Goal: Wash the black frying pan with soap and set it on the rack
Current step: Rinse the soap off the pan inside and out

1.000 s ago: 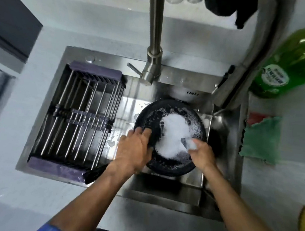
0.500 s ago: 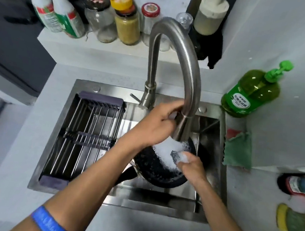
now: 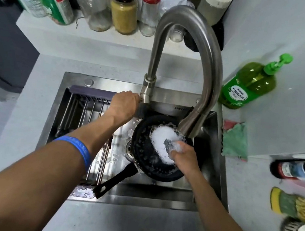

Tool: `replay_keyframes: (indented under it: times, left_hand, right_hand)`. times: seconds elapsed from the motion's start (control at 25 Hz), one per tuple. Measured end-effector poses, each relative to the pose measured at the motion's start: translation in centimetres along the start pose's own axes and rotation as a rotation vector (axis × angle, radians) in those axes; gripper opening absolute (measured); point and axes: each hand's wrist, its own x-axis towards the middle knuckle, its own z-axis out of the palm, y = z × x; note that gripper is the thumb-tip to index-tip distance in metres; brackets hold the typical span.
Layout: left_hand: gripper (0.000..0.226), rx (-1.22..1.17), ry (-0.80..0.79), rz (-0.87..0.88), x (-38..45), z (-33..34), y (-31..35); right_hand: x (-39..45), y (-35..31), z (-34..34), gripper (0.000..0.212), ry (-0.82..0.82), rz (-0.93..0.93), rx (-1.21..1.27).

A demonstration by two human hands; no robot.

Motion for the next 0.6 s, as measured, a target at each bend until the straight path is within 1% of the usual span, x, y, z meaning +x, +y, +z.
replay_keyframes:
  times: [0.08,0.16,0.2,0.28,0.36,0.4,0.44,0.48,0.52,0.56,0.6]
  left_hand:
    - [0.029,-0.137,0.046,-0.026,-0.5,0.9,-1.0]
    - [0.037,-0.442,0.054,-0.099,-2.9,3.0,-0.9]
    - [0.036,-0.626,0.066,-0.127,-4.8,4.5,-0.2]
    - [0.023,-0.926,0.064,-0.168,-8.8,6.8,2.2]
    - [0.017,-1.099,-0.020,-0.113,-10.9,8.0,5.1]
    - [0.016,-1.164,-0.015,-0.086,-11.2,8.2,6.6]
    - [0.014,-1.209,0.033,-0.087,-11.0,8.0,8.1]
    - [0.014,-1.267,0.071,-0.130,-10.6,7.5,9.4]
    - [0.019,-1.338,0.077,-0.168,-9.8,7.5,10.6]
    - [0.031,-1.444,0.022,-0.215,-8.9,7.6,11.5]
    - [0.044,-1.561,-0.079,-0.263,-8.1,7.5,12.2]
  right_hand:
    - [0.0,-0.5,0.1,0.021,0.037,-0.015,-0.076]
    - [0.0,-1.5,0.3,0.017,0.072,-0.043,-0.125]
    - [-0.1,-2.3,0.3,0.015,0.085,-0.061,-0.114]
    - [0.4,-3.0,0.8,0.016,0.091,-0.091,-0.129]
    - [0.7,-3.4,1.5,0.020,0.079,-0.096,-0.119]
    - [0.9,-3.4,1.9,0.019,0.086,-0.093,-0.085]
    - [0.7,-3.9,1.8,0.015,0.091,-0.088,-0.069]
    - [0.6,-4.1,1.6,0.013,0.122,-0.075,0.008]
    - [0.4,-4.4,1.5,0.014,0.167,-0.033,0.103]
    - [0.3,-4.2,1.4,0.016,0.217,0.004,0.224]
    - [0.0,-4.2,1.3,0.020,0.255,0.029,0.294]
